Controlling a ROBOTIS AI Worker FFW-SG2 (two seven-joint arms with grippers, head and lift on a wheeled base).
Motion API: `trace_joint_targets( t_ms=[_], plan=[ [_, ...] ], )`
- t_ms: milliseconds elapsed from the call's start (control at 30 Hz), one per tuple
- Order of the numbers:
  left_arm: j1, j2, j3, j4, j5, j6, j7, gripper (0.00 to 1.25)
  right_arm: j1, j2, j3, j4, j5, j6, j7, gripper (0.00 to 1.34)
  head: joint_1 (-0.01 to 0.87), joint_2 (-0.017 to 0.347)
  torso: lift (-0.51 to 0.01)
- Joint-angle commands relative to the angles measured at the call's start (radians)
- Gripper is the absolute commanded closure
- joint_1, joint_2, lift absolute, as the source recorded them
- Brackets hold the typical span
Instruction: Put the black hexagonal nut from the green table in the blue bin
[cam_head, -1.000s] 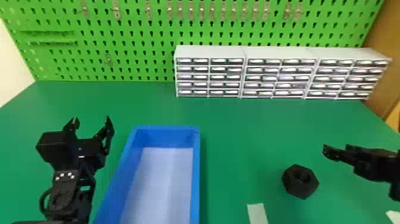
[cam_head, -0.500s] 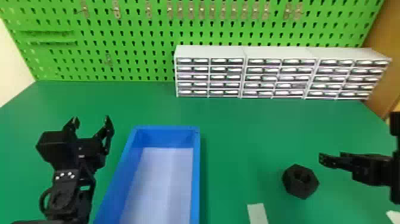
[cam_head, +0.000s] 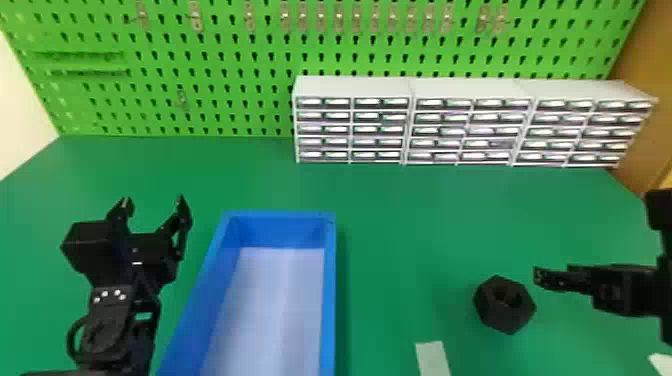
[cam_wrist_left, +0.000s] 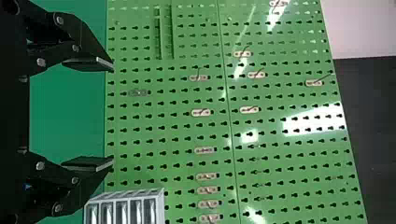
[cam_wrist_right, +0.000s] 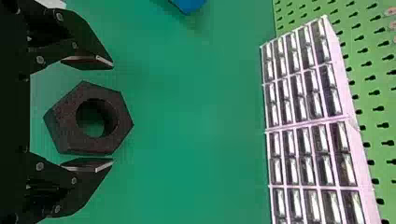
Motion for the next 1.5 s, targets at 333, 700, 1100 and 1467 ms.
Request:
trace_joint_targets(
  t_ms=[333,700,1100,1467],
  plan=[
    [-0.003,-0.003,0.001,0.000,0.001,0.000,0.000,0.52,-0.006,0.002,0.019,0.007,0.039,0.004,0.027,0.52,0.657,0.057,-0.095],
    [-0.003,-0.003,0.001,0.000,0.001,0.000,0.000,0.52,-0.008,0.000,0.028,0.010,0.054,0.015,0.050,0.52,0.657,0.057,-0.095],
    [-0.005,-0.003,-0.002,0.000,0.001,0.000,0.000,0.52,-0.022,-0.004,0.065,0.036,0.056,0.026,0.062,0.52,0.657,0.057,-0.095],
    [-0.009,-0.003,-0.008,0.005,-0.001,0.000,0.000,0.52,-0.034,-0.012,0.092,0.064,0.070,0.026,0.067,0.52,0.657,0.057,-0.095]
  ],
)
